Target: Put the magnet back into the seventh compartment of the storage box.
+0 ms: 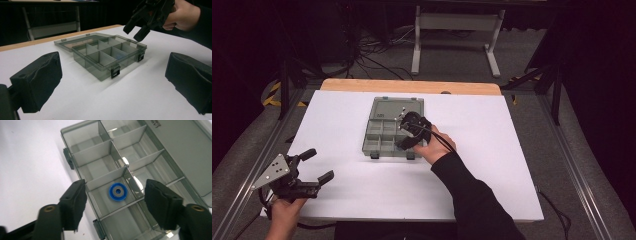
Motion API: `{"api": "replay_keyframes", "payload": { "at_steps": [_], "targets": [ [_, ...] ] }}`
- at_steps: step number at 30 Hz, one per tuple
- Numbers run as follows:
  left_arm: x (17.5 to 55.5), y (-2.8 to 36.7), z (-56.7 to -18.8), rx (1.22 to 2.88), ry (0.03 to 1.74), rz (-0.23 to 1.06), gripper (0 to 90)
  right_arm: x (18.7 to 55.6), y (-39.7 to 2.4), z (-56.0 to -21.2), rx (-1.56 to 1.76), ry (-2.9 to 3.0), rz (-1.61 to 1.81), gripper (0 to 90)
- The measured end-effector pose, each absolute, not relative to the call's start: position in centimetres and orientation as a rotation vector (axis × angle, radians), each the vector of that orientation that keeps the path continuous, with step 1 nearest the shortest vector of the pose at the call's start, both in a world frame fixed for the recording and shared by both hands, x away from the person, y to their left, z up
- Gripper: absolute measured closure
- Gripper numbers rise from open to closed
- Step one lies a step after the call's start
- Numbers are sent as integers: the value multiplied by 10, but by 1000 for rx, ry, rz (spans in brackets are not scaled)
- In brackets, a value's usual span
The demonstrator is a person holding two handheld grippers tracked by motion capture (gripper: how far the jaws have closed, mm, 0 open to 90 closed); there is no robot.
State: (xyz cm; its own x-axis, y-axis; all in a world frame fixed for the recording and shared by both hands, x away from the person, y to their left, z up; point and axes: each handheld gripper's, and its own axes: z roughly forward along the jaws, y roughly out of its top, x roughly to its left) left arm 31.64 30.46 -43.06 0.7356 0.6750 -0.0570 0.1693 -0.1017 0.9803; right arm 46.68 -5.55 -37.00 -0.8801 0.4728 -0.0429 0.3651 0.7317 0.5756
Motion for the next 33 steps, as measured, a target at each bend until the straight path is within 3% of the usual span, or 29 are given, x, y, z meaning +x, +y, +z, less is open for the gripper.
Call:
{"api": "replay_keyframes", "payload": {
  "at_steps": [8, 24, 33],
  "targets": [
    [317, 304, -431, 1650, 687, 487, 12, 452, -71, -348, 668, 2714, 971, 192],
    [316, 304, -431, 1652, 688, 488, 12, 429, -100, -335, 676, 2667, 1033, 125],
    [316, 304, -431, 1654, 691, 489, 12, 409, -140, -327, 694, 2554, 1142, 68]
  ]
}}
